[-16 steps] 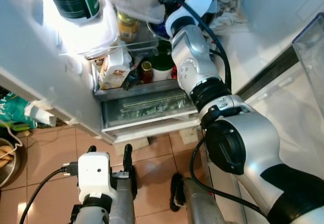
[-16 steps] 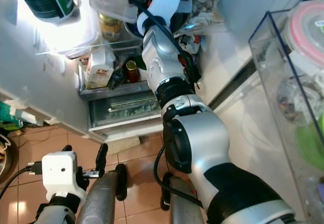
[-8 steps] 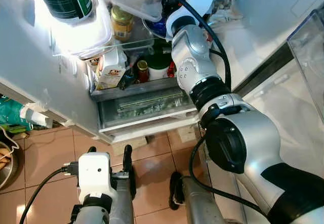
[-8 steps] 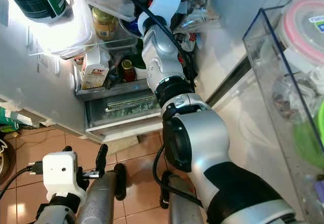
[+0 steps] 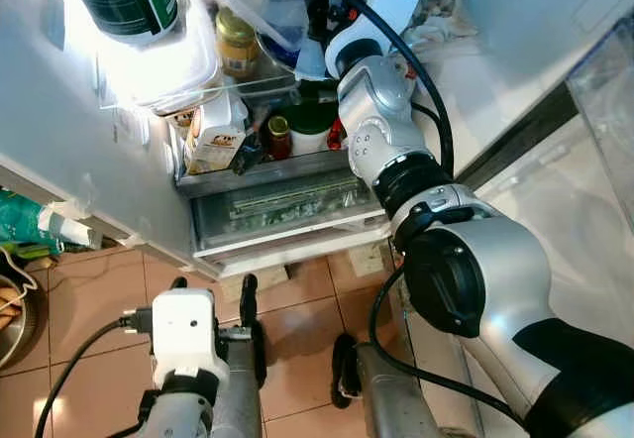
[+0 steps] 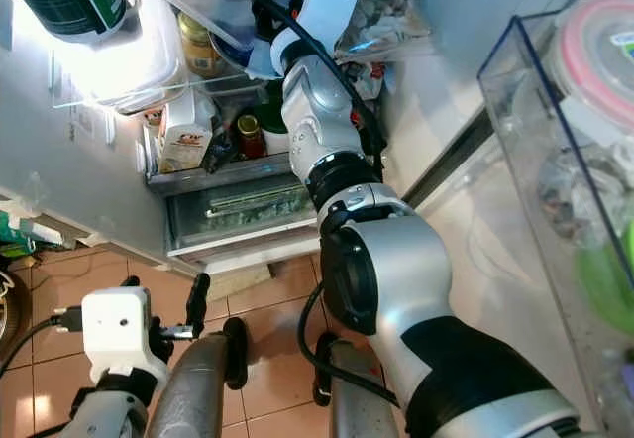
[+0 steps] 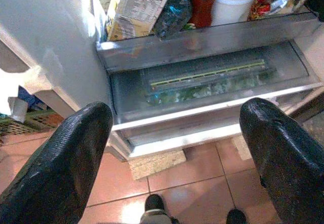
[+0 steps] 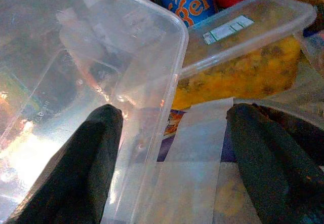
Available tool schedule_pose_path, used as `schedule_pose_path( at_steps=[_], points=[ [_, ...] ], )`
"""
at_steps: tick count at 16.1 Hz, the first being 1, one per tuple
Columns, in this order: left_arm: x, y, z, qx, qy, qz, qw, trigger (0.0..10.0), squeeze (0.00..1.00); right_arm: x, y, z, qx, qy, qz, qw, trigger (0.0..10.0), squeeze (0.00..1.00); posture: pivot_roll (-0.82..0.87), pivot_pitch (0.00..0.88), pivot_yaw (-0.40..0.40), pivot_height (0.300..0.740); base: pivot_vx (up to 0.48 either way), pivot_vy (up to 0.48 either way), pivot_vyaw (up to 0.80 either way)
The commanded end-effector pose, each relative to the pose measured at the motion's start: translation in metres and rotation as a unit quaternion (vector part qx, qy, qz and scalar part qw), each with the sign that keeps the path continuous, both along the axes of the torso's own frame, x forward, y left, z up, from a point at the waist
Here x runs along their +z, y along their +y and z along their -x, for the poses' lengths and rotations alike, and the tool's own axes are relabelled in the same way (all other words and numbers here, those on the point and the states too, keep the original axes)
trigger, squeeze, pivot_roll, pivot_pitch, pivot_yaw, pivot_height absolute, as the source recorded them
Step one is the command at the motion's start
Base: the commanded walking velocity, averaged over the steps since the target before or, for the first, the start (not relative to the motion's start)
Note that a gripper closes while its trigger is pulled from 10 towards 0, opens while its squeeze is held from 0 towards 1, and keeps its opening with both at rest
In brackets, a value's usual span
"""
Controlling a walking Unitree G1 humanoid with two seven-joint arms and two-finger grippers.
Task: Restocking fridge
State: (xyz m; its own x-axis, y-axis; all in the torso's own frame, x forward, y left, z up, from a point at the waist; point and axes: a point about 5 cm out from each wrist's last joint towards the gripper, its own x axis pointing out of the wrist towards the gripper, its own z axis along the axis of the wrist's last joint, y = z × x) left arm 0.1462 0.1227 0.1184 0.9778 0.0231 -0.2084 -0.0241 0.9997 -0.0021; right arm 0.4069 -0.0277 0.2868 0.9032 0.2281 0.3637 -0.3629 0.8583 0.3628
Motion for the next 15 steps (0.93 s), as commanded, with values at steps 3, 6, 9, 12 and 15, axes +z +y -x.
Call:
schedule_pose_path(
  at_steps=[3, 6, 9, 12, 15],
  points=[
    [-0.007, 0.003, 0.002, 0.007, 0.019, -0.007, 1.0, 10.0, 0.0, 0.011, 0.004, 0.002, 0.005, -0.025, 0.016, 1.0, 10.0, 1.0, 0.25, 0.352, -0.047, 0.74, 0.0, 0.0, 0.0],
    [-0.007, 0.004, 0.002, 0.008, 0.018, -0.009, 1.0, 10.0, 0.0, 0.008, 0.004, 0.001, 0.006, -0.021, 0.015, 1.0, 10.0, 1.0, 0.25, 0.352, -0.045, 0.74, 0.0, 0.0, 0.0],
    [-0.007, 0.006, 0.0, 0.009, 0.017, -0.013, 1.0, 10.0, 0.0, 0.018, 0.002, 0.002, 0.011, -0.045, 0.013, 0.999, 10.0, 1.0, 0.25, 0.346, -0.043, 0.74, 0.0, 0.0, 0.0],
    [-0.007, 0.008, -0.003, 0.01, 0.012, -0.015, 1.0, 10.0, 0.0, 0.026, -0.002, 0.002, 0.009, -0.077, 0.046, 0.996, 10.0, 1.0, 0.25, 0.336, -0.042, 0.74, 0.0, 0.0, 0.0],
    [-0.007, 0.008, -0.007, 0.009, 0.008, -0.016, 1.0, 10.0, 0.0, 0.031, -0.006, 0.003, 0.005, -0.116, 0.112, 0.987, 10.0, 1.0, 0.25, 0.323, -0.042, 0.74, 0.0, 0.0, 0.0]
  ],
)
